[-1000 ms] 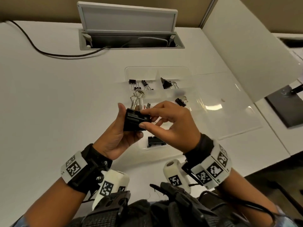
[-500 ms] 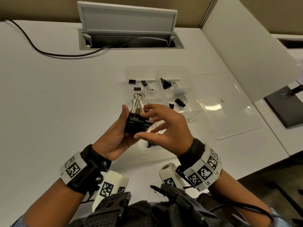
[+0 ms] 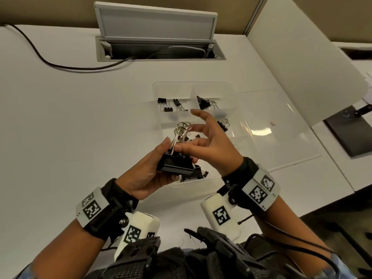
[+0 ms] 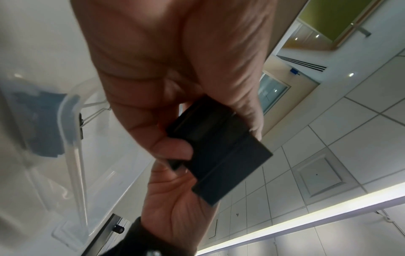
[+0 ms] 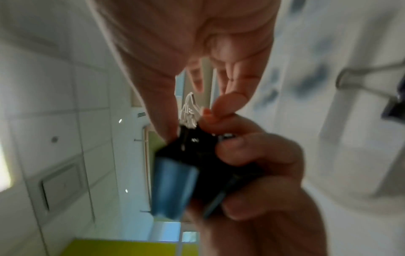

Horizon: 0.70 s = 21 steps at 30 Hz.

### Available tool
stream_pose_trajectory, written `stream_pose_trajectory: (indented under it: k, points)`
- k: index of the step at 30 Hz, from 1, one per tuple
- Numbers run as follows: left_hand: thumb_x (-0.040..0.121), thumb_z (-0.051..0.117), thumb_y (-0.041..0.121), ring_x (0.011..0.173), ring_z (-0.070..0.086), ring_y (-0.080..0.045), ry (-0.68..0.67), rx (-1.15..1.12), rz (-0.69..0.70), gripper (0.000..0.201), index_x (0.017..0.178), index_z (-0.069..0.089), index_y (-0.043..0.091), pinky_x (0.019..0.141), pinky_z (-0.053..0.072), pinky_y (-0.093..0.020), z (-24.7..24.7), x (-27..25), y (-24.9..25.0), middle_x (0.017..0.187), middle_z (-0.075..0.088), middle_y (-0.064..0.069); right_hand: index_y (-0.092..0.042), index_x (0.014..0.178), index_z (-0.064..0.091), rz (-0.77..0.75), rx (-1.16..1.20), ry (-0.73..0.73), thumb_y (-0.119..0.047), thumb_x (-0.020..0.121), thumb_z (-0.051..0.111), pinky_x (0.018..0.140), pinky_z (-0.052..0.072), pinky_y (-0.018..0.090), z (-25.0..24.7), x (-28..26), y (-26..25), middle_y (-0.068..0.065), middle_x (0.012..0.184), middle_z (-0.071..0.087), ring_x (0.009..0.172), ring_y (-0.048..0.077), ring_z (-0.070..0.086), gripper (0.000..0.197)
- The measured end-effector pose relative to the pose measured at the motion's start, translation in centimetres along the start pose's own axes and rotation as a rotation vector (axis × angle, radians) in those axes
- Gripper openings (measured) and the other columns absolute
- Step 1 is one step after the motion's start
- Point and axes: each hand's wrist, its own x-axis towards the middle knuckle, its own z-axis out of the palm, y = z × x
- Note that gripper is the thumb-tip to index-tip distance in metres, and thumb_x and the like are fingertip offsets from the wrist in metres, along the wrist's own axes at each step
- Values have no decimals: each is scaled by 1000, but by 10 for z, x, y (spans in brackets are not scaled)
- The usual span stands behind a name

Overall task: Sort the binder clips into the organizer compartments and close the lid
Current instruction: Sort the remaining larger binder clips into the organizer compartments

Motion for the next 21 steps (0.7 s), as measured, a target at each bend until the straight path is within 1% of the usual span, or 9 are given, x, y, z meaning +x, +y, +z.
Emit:
stream_pose_trajectory:
  k: [2, 4, 6, 9, 12, 14, 16, 19, 21]
  points:
    - [34, 77, 71, 67, 69, -13, -21, 40, -29, 78, 93, 71, 21, 55, 54, -19, -1, 0, 1, 84, 75, -5, -28, 122, 49, 14, 54, -139, -14, 64, 81, 61, 53, 34, -4, 3, 1, 8, 107, 61, 72, 28, 59, 68]
    - [31, 75, 75, 69, 69, -14, -25, 89, -65, 84, 93, 68, 19, 58, 54, -21, -3, 0, 1, 84, 74, -6, -22, 107, 63, -16, 97, -171, -10, 67, 76, 53, 49, 28, -6, 4, 1, 8, 91, 66, 74, 32, 54, 44]
    - [32, 71, 79, 71, 67, -17, -45, 132, -93, 82, 90, 70, 21, 58, 54, -22, -4, 0, 2, 85, 73, -8, -17, 96, 67, 2, 89, -149, -12, 66, 77, 46, 44, 19, -9, 4, -1, 6, 81, 67, 69, 27, 56, 32]
    - [41, 64, 81, 79, 60, -25, -88, 157, -135, 74, 92, 73, 28, 57, 53, -22, -3, 0, 3, 91, 71, -12, -10, 89, 69, 21, 44, -178, -18, 65, 76, 52, 48, 19, -17, 3, -5, 5, 75, 68, 63, 12, 63, 26]
    - [46, 62, 81, 92, 49, -36, -86, 127, -147, 76, 99, 72, 27, 69, 53, -29, -1, 3, 1, 107, 64, -21, -9, 83, 69, 12, 17, -186, -11, 68, 72, 55, 50, 19, -26, 1, -8, -3, 68, 69, 60, 8, 63, 16]
    - [44, 67, 77, 91, 58, -31, -57, 56, -124, 80, 103, 70, 23, 69, 56, -28, 0, 5, 1, 105, 68, -17, -7, 80, 70, -9, 32, -160, -2, 72, 70, 55, 50, 18, -35, 0, -11, -4, 64, 69, 57, 7, 62, 10]
    - [46, 70, 73, 96, 67, -26, -43, -24, -98, 89, 116, 61, 18, 67, 58, -23, -1, 6, 3, 111, 69, -14, -8, 74, 71, -32, 64, -93, -2, 69, 69, 54, 51, 18, -47, -4, -15, -3, 64, 69, 58, 7, 63, 9]
    - [55, 67, 71, 116, 60, -29, -36, -73, -77, 96, 130, 48, 15, 83, 56, -29, -4, 7, 6, 127, 61, -17, -12, 70, 73, -53, 48, 47, -8, 63, 70, 55, 52, 17, -72, -11, -22, -2, 66, 71, 60, 9, 65, 8]
    - [57, 67, 69, 120, 57, -30, -10, -97, -50, 96, 132, 45, 14, 90, 54, -35, -8, 6, 8, 129, 59, -17, -13, 72, 73, -53, -45, 149, -11, 63, 74, 56, 53, 18, -90, -17, -22, -1, 67, 73, 61, 10, 67, 9]
